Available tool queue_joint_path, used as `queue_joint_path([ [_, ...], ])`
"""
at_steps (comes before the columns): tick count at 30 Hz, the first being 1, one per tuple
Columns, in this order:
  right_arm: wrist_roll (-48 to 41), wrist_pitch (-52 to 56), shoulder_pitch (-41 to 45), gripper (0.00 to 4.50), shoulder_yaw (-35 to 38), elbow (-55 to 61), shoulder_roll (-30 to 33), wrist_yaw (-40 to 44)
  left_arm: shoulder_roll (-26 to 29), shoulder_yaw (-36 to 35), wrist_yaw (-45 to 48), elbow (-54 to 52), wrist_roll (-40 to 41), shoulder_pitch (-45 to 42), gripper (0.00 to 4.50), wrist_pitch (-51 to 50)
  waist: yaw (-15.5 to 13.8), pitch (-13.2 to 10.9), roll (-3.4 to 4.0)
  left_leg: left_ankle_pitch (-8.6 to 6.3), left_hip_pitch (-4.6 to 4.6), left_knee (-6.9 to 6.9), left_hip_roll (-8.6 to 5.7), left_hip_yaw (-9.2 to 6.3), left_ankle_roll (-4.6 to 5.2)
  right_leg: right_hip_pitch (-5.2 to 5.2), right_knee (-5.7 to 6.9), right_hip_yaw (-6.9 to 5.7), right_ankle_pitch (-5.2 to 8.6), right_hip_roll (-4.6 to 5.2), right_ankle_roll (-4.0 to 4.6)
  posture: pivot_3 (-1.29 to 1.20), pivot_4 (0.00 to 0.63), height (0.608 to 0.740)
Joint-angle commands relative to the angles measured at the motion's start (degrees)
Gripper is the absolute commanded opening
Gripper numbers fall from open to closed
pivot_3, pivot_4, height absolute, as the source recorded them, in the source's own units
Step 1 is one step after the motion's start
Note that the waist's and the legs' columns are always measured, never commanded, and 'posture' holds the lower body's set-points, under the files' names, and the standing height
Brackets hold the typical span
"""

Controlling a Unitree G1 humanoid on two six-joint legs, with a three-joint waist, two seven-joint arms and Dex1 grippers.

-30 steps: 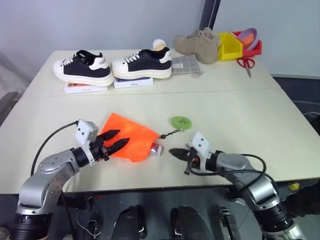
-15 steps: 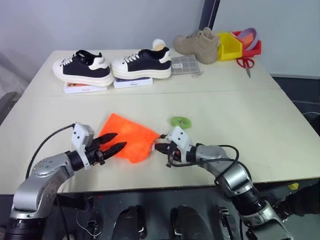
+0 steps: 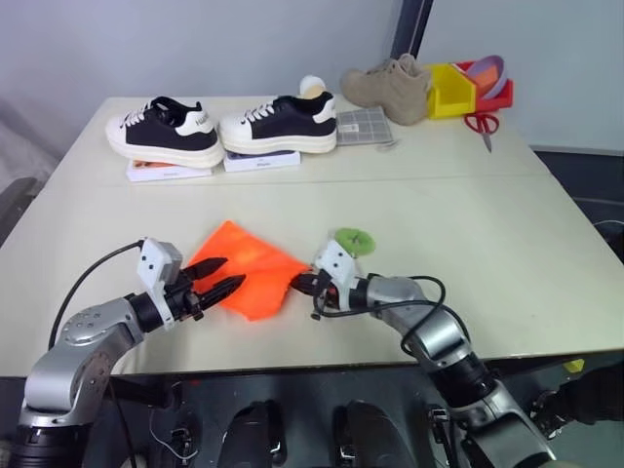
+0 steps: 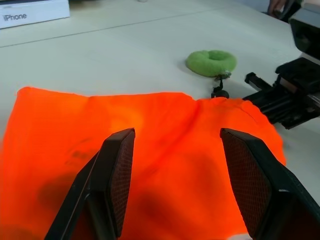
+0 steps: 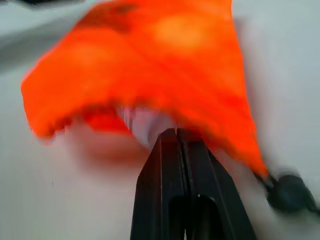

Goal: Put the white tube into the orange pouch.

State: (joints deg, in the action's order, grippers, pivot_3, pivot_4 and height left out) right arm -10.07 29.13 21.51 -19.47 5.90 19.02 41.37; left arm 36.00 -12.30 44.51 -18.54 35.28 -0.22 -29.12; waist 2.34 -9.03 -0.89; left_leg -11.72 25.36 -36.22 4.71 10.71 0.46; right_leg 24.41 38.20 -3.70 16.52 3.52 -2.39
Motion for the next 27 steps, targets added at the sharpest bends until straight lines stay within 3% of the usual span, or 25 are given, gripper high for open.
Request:
queue_joint_path([
  [1,-3.16,2.11,-2.58,0.88,4.78,7.23,4.04,2.00,0.19,-1.17,-0.09,-1.48,-0.21,-0.02,2.93,1.33,0.05,0.00,0.00,-0.01,0.00,-0.01,0.00,0.00,0.00,0.00,-0.01,0.00,0.00,0.01,0.00,0.00,0.150,0.740],
  [7,-6.39,5.07,-4.16,3.90,12.75,10.63,7.70,0.51,0.00,-0.88,0.06,-1.40,-0.25,-0.08,2.93,1.54,0.27,0.00,0.00,-0.15,-0.03,0.02,0.03,-0.02,0.25,0.01,0.01,0.01,0.00,-0.03,0.02,0.00,0.150,0.740],
  [12,-6.72,5.67,-1.23,3.90,16.17,6.80,5.43,-3.61,-0.28,-0.20,0.06,-1.15,-0.36,-0.76,2.93,1.73,0.16,0.01,-0.01,-0.15,-0.02,0.00,0.02,-0.02,0.25,0.01,0.02,0.01,0.00,-0.03,0.01,0.00,0.150,0.740],
  [19,-1.80,5.47,5.73,3.90,18.13,-8.20,0.70,-14.84,-1.00,0.33,-0.25,-1.86,-0.48,-0.93,2.93,1.75,0.11,0.01,-0.01,0.00,-0.02,-0.02,0.01,0.01,0.04,0.00,0.04,0.00,-0.01,-0.04,-0.01,0.00,0.150,0.740],
  [23,-3.22,6.84,6.87,3.90,19.67,-12.19,-1.23,-15.90,-1.32,0.34,-0.33,-2.31,-0.57,-0.54,2.93,1.87,0.18,0.01,-0.01,0.03,0.00,-0.01,0.01,0.02,-0.01,0.00,0.04,0.01,-0.01,-0.05,-0.03,0.00,0.150,0.740],
  [25,-3.87,7.39,6.39,3.39,19.62,-11.61,-1.25,-14.96,-1.33,0.08,-0.40,-2.49,-0.52,-0.35,2.93,1.91,0.18,0.01,-0.01,0.04,-0.01,-0.01,0.01,0.02,-0.01,0.00,0.05,0.01,-0.02,-0.07,-0.04,0.00,0.150,0.740],
  [27,-4.32,7.88,5.84,2.53,19.48,-10.44,-0.96,-14.17,-1.25,-0.14,-0.43,-2.56,-0.47,-0.20,2.93,1.93,0.19,0.01,-0.01,0.03,-0.02,-0.01,0.01,0.02,-0.01,0.00,0.07,0.01,-0.02,-0.07,-0.05,0.00,0.150,0.740],
])
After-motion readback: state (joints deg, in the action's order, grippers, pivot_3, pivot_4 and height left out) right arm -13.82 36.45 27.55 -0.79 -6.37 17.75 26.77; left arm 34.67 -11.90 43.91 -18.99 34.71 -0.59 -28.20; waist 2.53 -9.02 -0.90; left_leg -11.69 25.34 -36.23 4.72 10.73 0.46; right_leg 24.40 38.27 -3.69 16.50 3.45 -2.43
